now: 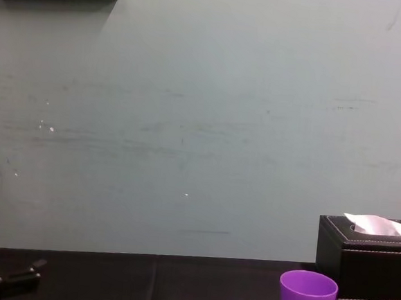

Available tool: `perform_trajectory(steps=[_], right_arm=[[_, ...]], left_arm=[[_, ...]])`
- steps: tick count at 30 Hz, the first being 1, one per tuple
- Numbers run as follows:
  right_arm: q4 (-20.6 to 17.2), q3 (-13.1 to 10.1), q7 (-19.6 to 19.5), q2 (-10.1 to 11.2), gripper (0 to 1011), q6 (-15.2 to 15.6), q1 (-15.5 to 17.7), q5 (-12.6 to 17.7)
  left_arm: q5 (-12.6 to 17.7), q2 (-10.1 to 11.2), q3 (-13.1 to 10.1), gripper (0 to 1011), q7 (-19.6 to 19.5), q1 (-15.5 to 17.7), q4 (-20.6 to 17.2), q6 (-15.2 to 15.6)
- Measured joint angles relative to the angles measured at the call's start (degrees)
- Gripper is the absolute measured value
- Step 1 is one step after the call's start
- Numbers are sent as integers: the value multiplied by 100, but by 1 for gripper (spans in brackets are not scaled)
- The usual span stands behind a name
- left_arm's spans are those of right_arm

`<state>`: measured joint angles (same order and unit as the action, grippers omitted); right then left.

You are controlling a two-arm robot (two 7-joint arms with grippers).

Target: Stack the three plastic cups sequentially using one hand.

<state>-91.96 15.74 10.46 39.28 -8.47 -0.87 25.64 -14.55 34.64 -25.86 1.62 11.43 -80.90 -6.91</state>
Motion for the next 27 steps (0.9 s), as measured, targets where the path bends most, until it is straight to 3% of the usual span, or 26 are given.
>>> perform_trajectory(steps=[10, 18, 27], right_arm=[[-586, -471, 779, 442, 1004, -15, 636, 562], [-853, -737, 1269, 714, 1004, -139, 1108, 688], [-915, -873, 1795, 919, 1004, -278, 1452, 717]], left_arm=[[0, 0, 0, 1010, 0, 0, 0, 0], [0, 0, 0, 1010, 0, 0, 0, 0], [0, 0, 0, 1010, 0, 0, 0, 0]])
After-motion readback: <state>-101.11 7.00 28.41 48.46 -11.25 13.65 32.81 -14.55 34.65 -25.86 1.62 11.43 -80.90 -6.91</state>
